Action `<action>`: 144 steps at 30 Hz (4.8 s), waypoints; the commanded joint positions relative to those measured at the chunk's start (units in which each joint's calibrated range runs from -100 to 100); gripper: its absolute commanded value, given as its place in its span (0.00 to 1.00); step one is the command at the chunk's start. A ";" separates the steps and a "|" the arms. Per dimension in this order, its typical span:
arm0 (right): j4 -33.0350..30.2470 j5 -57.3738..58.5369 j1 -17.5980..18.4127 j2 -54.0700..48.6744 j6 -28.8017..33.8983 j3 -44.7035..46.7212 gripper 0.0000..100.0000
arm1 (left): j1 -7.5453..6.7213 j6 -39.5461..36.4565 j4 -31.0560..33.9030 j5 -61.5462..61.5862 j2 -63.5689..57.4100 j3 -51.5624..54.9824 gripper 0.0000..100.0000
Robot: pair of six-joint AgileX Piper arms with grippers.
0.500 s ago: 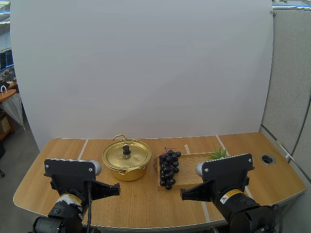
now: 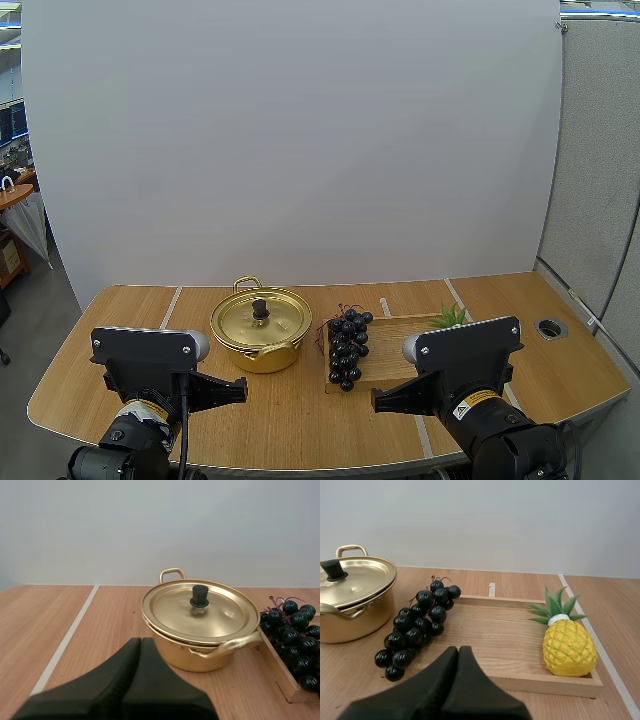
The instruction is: Open the pot, put the grape inside, and close it
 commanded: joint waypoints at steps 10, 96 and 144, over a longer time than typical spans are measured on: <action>0.12 0.09 -0.21 -0.36 -0.08 0.00 0.00 | -0.19 -0.59 0.02 -1.41 -0.31 0.13 0.00; -1.07 38.54 -0.21 34.93 3.83 -42.04 1.00 | -0.19 39.01 -17.56 41.27 53.56 -46.75 1.00; -1.07 38.54 -0.21 34.93 3.83 -42.04 1.00 | -3.05 41.40 -13.92 38.10 104.24 -71.59 1.00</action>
